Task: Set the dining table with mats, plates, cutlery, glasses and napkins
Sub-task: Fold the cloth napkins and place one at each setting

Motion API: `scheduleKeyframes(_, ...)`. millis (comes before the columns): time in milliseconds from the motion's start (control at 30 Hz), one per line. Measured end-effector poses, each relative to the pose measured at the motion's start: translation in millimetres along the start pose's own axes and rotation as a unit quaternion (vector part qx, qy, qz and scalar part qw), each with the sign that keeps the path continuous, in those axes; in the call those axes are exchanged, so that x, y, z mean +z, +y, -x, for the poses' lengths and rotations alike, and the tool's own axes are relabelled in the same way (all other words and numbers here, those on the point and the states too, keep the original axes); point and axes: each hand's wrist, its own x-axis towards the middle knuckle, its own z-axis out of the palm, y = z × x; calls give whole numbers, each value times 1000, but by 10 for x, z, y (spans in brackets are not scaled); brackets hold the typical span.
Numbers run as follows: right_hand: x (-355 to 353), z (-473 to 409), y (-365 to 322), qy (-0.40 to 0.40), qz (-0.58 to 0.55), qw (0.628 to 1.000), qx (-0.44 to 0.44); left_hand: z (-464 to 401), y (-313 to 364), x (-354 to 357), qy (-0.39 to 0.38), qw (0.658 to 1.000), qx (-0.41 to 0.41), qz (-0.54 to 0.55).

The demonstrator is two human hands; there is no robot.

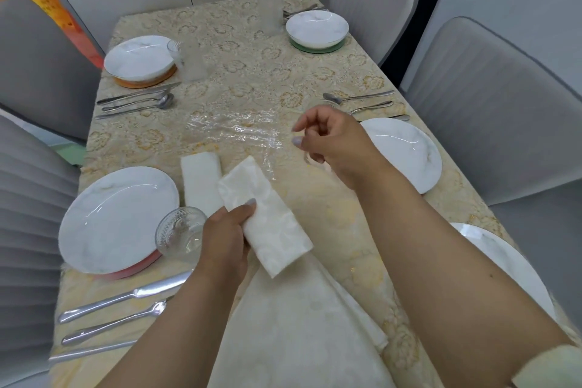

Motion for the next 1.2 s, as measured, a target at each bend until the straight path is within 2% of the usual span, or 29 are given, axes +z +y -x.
scheduleKeyframes(100, 114, -19, -94, 5, -28, 995, -96, 55, 0, -15, 0, 1000, 11, 17)
scheduleKeyframes(167, 183, -72, 5, 0, -53, 994, -95, 65, -7, -26, 11, 999, 18, 26)
scheduleKeyframes(267, 293, -140, 415, -6, 28, 999, -18, 57, -17, -50, 34, 999, 21, 33)
scheduleKeyframes(400, 310, -84, 1003, 25, 141, 986, 89, 48, -80, 3, 54, 998, 28, 23)
scheduleKeyframes(567, 176, 121, 1073, -6, 102, 976, 190, -29, -167, 152, 52, 998, 17, 7)
scheduleKeyframes(667, -28, 267, 985, 48, 89, 967, 233, -153, -210, 300, 42, 999, 5, -28)
scheduleKeyframes(800, -284, 526, 1072, 106, 42, 936, 334, -403, -372, 609, 12, 994, -26, -108)
scheduleKeyframes(867, -341, 571, 1157, 156, 65, 926, 338, -535, -461, 770, 9, 988, -24, -149)
scheduleKeyframes(1033, -371, 546, 1197, 265, 227, 893, 284, -781, -599, 1079, 45, 941, 53, -332)
scheduleKeyframes(1200, -321, 519, 1260, 267, 322, 875, 243, -854, -674, 1157, 40, 878, 149, -453)
